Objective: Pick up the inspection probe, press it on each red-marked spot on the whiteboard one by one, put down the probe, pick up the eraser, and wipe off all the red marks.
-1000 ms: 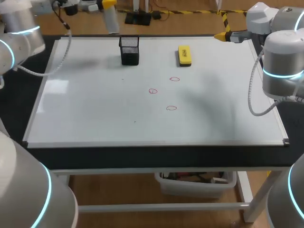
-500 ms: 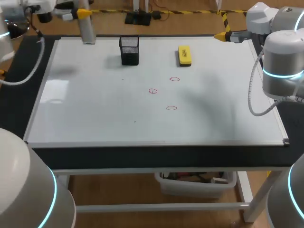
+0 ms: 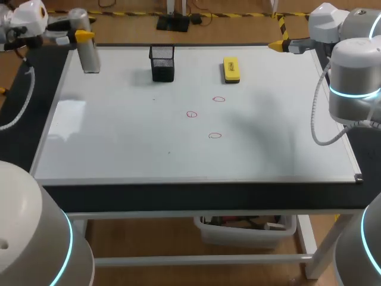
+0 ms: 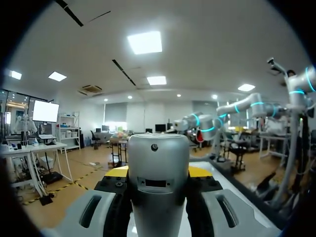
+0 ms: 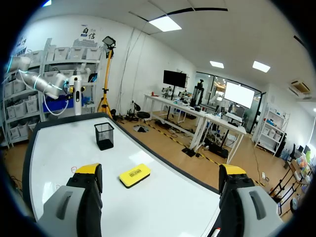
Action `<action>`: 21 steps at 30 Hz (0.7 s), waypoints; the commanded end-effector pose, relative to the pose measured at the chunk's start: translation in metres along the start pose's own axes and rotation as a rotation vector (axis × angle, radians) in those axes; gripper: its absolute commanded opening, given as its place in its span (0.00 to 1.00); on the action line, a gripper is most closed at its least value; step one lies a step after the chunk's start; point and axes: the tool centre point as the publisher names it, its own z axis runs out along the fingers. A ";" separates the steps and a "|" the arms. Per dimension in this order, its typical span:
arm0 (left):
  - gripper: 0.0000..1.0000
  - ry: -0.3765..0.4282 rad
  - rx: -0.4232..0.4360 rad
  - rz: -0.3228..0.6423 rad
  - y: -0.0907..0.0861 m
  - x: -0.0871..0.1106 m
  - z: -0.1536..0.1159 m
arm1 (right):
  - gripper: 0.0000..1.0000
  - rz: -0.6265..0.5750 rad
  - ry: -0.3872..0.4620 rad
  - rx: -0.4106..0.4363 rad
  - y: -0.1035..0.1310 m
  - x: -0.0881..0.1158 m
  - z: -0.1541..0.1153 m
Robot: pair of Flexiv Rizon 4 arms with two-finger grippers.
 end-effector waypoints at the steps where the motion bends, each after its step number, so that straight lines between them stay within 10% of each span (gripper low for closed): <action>1: 0.00 -0.410 0.002 -0.001 0.002 0.010 -0.003 | 1.00 0.000 0.001 0.001 0.000 -0.001 0.000; 16: 0.00 -0.443 -0.034 -0.032 0.006 0.005 -0.007 | 1.00 0.000 0.001 0.001 0.000 -0.001 0.000; 21: 0.00 -0.443 -0.034 -0.032 0.006 0.005 -0.007 | 1.00 -0.092 0.168 0.119 -0.012 -0.013 0.015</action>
